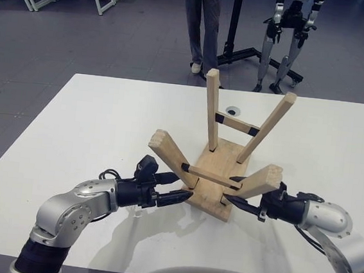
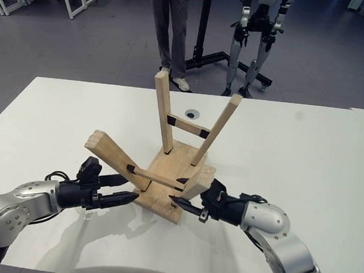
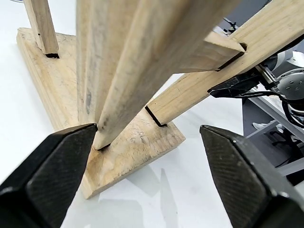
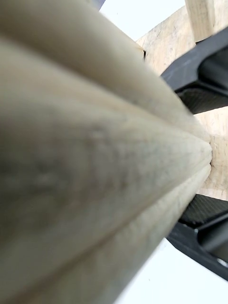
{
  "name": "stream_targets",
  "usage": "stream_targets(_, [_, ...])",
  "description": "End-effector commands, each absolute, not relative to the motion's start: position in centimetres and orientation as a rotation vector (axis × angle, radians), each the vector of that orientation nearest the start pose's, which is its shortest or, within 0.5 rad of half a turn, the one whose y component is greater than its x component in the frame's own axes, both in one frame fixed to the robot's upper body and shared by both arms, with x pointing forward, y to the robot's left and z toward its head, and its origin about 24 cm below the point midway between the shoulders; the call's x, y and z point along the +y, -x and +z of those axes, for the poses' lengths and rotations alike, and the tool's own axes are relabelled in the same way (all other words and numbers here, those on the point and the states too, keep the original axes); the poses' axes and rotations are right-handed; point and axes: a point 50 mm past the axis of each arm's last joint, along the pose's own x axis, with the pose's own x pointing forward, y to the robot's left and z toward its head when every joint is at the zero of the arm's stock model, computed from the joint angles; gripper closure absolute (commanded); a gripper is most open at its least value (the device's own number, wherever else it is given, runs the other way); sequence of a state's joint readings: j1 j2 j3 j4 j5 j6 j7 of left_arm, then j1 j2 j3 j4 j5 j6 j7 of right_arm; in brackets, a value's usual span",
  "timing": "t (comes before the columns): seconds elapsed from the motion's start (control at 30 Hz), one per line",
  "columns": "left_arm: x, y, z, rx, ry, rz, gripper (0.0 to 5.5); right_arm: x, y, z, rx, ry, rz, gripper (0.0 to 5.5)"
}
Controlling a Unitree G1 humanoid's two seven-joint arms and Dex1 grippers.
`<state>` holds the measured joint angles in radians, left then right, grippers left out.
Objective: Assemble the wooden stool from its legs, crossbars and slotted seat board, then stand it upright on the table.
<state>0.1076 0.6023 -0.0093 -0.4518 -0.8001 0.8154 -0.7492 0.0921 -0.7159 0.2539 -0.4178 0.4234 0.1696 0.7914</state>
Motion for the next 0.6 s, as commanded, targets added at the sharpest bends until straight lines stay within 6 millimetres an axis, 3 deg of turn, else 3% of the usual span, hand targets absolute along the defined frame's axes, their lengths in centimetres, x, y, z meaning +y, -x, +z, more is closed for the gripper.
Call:
stream_targets(0.03, [16.2, -18.5, 8.1, 0.522, 0.297, -1.103, 1.49, -18.5, -20.1, -0.4, 0.652, 0.309, 0.854, 3.47])
stream_targets(0.17, [18.5, -18.7, 6.4, 0.629, 0.163, -0.985, 1.49, -17.8, -21.1, 0.2, 0.601, 0.285, 0.85, 3.47])
stream_targets(0.27, [18.0, -19.5, 8.5, 0.497, 0.273, -0.981, 1.49, -17.4, -21.4, 0.4, 0.579, 0.264, 0.849, 3.47])
stream_targets(0.37, [14.8, -21.3, 13.2, 0.208, 0.39, -1.0, 1.49, -17.2, -21.6, 0.5, 0.568, 0.257, 0.858, 3.47])
stream_targets(0.43, [12.4, -22.0, 15.2, 0.114, 0.4, -0.994, 1.68, -17.2, -21.8, 0.5, 0.565, 0.256, 0.864, 3.47])
stream_targets(0.5, [10.2, -21.9, 16.5, 0.073, 0.413, -1.015, 2.02, -17.1, -21.9, 0.6, 0.563, 0.258, 0.87, 3.47])
stream_targets(0.6, [7.7, -22.7, 16.2, 0.067, 0.308, -0.903, 2.59, -17.1, -21.9, 0.7, 0.56, 0.255, 0.879, 3.47])
